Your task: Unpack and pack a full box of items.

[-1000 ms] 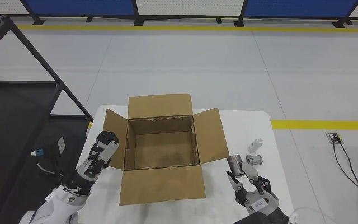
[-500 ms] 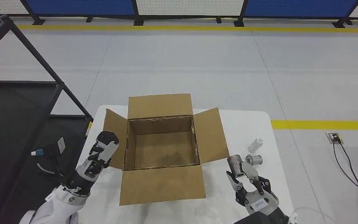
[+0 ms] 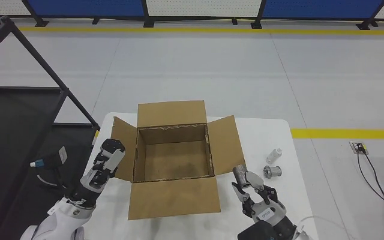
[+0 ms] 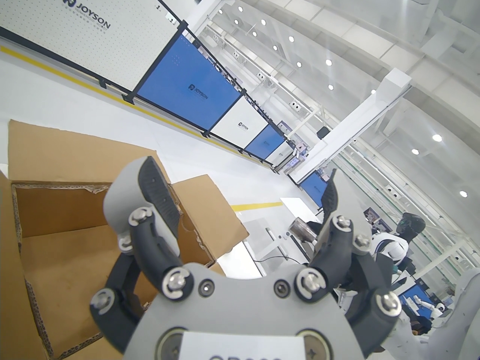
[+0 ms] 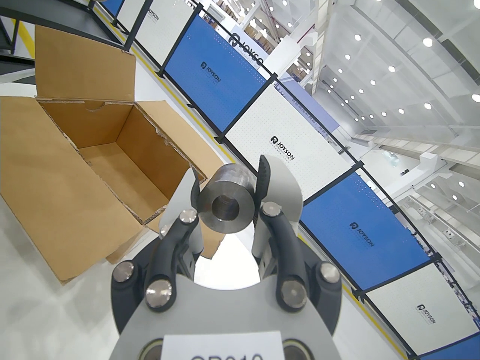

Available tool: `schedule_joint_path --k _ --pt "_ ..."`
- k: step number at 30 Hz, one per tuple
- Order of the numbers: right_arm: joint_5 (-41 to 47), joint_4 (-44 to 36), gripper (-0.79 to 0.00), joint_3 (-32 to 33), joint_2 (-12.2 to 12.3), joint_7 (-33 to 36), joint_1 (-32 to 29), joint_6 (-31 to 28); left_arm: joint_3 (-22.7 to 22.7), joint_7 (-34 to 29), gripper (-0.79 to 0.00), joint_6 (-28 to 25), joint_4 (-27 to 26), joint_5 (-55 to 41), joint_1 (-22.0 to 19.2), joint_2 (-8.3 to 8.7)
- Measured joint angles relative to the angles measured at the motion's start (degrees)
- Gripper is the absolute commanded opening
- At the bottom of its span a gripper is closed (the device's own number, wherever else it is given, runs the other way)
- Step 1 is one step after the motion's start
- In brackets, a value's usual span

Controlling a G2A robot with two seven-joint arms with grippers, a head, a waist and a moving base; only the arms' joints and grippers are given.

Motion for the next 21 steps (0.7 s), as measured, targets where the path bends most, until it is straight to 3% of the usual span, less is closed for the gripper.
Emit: schedule_joint_path --k 6,10,16,21 --pt "-3.58 -0.82 -0.785 -8.15 -0.9 8.65 7.58 -4.75 -4.54 2.19 0.0 -1.15 1.08 -0.68 2.01 0.06" --pt "-5.48 0.95 -0.785 -16.66 -2.4 16.72 16.61 -8.33 -9.77 3.86 0.0 -3.62 2.04 -2.7 5.47 0.07" --pt "-0.9 8.5 -0.785 -26.81 -5.78 27.51 31.49 -8.45 -15.66 5.37 0.0 -6.78 3.44 -6.34 10.65 -0.15" --pt "-0.76 8.69 -0.785 -26.93 -5.85 27.78 32.02 -8.43 -15.91 5.32 0.0 -6.91 3.43 -6.53 11.01 -0.17"
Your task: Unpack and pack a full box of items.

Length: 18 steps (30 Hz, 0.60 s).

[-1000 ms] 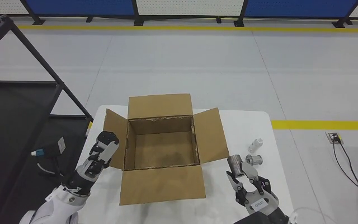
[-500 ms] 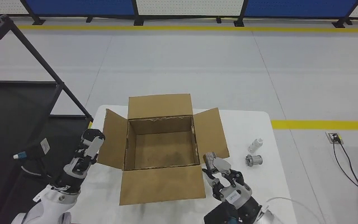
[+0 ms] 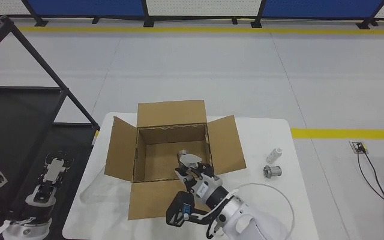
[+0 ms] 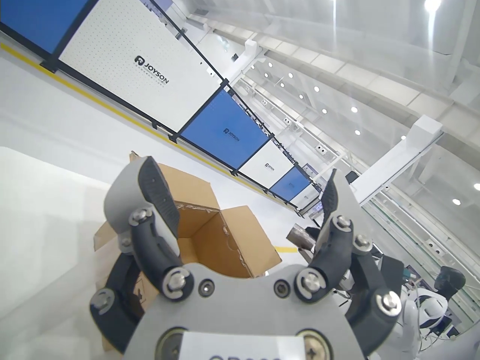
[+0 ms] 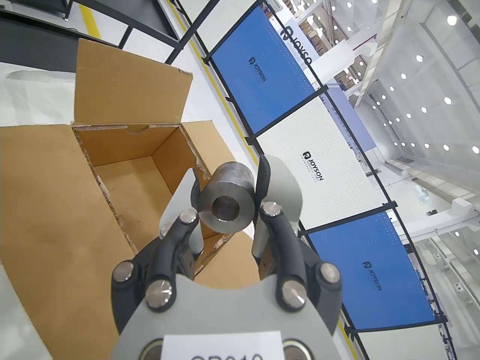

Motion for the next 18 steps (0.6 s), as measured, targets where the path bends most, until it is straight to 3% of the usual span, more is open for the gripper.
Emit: schedule_joint_path --k 11,18 --pt "1.85 2.08 -0.785 -0.62 -0.5 0.15 0.15 1.53 0.34 -0.4 0.0 2.17 0.05 -0.63 -0.61 -0.01" --pt "10.9 15.33 -0.785 -7.81 -5.23 8.4 12.27 6.84 -0.45 -3.34 0.0 6.41 2.01 -2.4 -3.63 0.3"
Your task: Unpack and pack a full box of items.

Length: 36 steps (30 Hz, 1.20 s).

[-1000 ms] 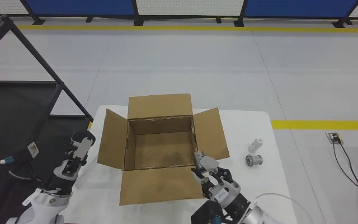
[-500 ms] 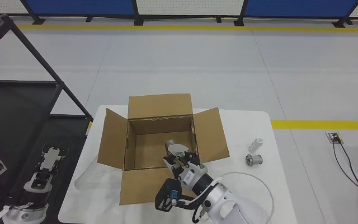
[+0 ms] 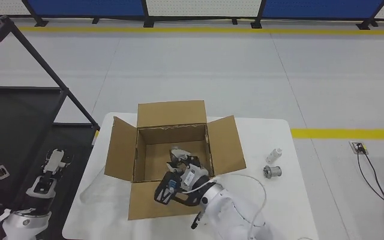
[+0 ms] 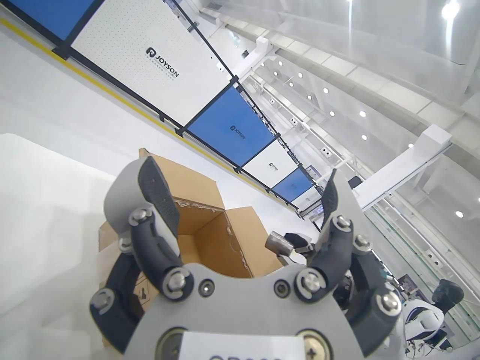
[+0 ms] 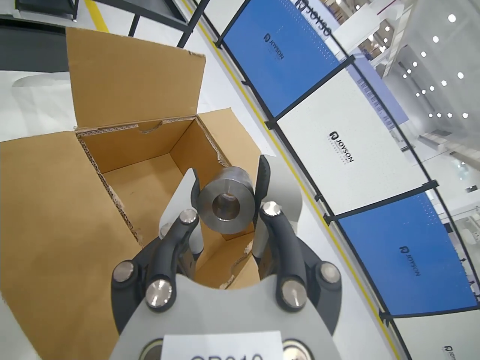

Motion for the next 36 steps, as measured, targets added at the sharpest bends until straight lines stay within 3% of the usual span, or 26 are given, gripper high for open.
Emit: schedule_joint_path --k 4,10,24,29,36 --pt "8.12 10.58 -0.785 -4.59 -3.97 5.32 9.2 1.68 -0.78 -0.29 0.0 0.54 0.27 -0.84 0.31 0.01" --pt "19.88 24.64 -0.785 -7.46 -8.54 5.51 18.92 0.96 -0.74 -0.28 0.0 0.5 0.25 -0.79 0.3 0.0" --pt "20.64 25.6 -0.785 -7.51 -9.2 6.37 18.68 2.48 -0.74 -0.28 0.0 0.5 0.25 -0.79 0.3 0.0" --pt "28.13 34.36 -0.785 -9.43 -13.22 11.12 24.2 6.06 -0.74 -0.28 0.0 0.5 0.25 -0.79 0.3 0.0" --pt "42.23 54.35 -0.785 -10.99 -19.74 14.22 34.59 4.57 -0.74 -0.28 0.0 0.5 0.25 -0.79 0.3 0.0"
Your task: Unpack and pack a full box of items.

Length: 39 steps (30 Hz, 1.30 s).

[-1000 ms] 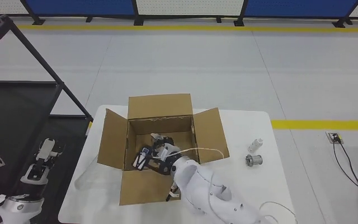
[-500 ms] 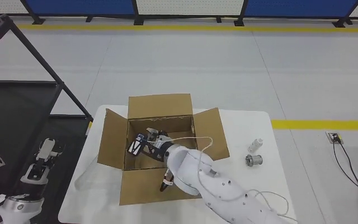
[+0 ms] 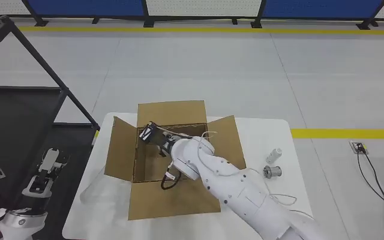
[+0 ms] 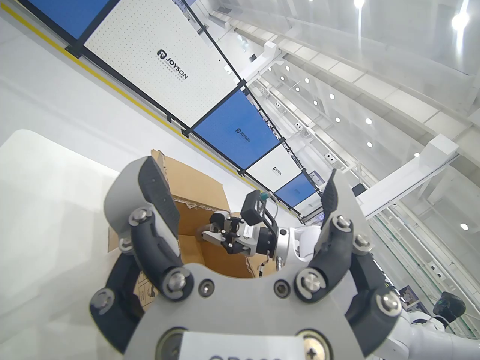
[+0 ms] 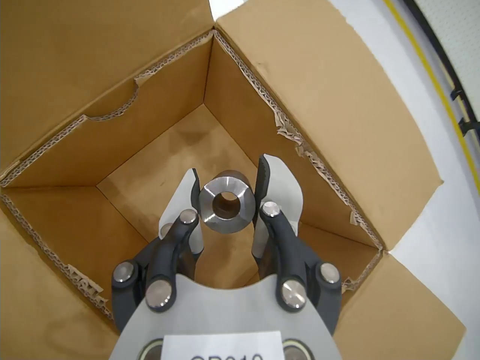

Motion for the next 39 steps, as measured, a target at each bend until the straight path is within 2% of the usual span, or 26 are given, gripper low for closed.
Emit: schedule_joint_path --k 4,10,16,24,25,26,28,33,34,35,36,37,39 --pt "4.81 11.27 -0.785 -1.51 -3.64 -1.26 3.49 -1.47 0.0 0.0 0.0 0.0 0.0 0.0 0.0 0.0" --pt "8.28 23.98 -0.785 -2.87 -7.84 -3.36 5.19 -2.28 0.0 0.0 0.0 0.0 0.0 0.0 0.0 0.0" --pt "10.8 31.58 -0.785 -2.8 -10.49 -5.01 5.73 -4.84 0.0 0.0 0.0 0.0 0.0 0.0 0.0 0.0" --pt "10.5 36.65 -0.785 -3.08 -12.63 -6.16 6.12 -5.24 0.0 0.0 0.0 0.0 0.0 0.0 0.0 0.0" --pt "10.54 37.31 -0.757 -3.02 -12.87 -6.37 6.18 -5.35 0.0 0.0 0.0 0.0 0.0 0.0 0.0 0.0" --pt "10.61 37.8 -0.64 -2.96 -13.03 -6.44 6.22 -5.43 0.0 0.0 0.0 0.0 0.0 0.0 0.0 0.0" --pt "10.77 38.76 -0.548 -2.82 -13.38 -6.42 6.31 -5.65 0.0 0.0 0.0 0.0 0.0 0.0 0.0 0.0" --pt "10.9 40.25 -0.434 -2.52 -13.98 -6.72 6.56 -6.15 0.0 0.0 0.0 0.0 0.0 0.0 0.0 0.0" --pt "10.91 40.5 -0.326 -2.46 -14.11 -6.81 6.58 -6.18 0.0 0.0 0.0 0.0 0.0 0.0 0.0 0.0" --pt "10.93 40.67 -0.135 -2.4 -14.21 -6.84 6.59 -6.22 0.0 0.0 0.0 0.0 0.0 0.0 0.0 0.0" --pt "10.95 40.84 -0.132 -2.34 -14.3 -6.84 6.61 -6.23 0.0 0.0 0.0 0.0 0.0 0.0 0.0 0.0" --pt "10.96 41.03 -0.166 -2.27 -14.4 -6.81 6.65 -6.22 0.0 0.0 0.0 0.0 0.0 0.0 0.0 0.0" --pt "10.9 41.23 -0.145 -2.17 -14.58 -6.89 6.7 -6.22 0.0 0.0 0.0 0.0 0.0 0.0 0.0 0.0"
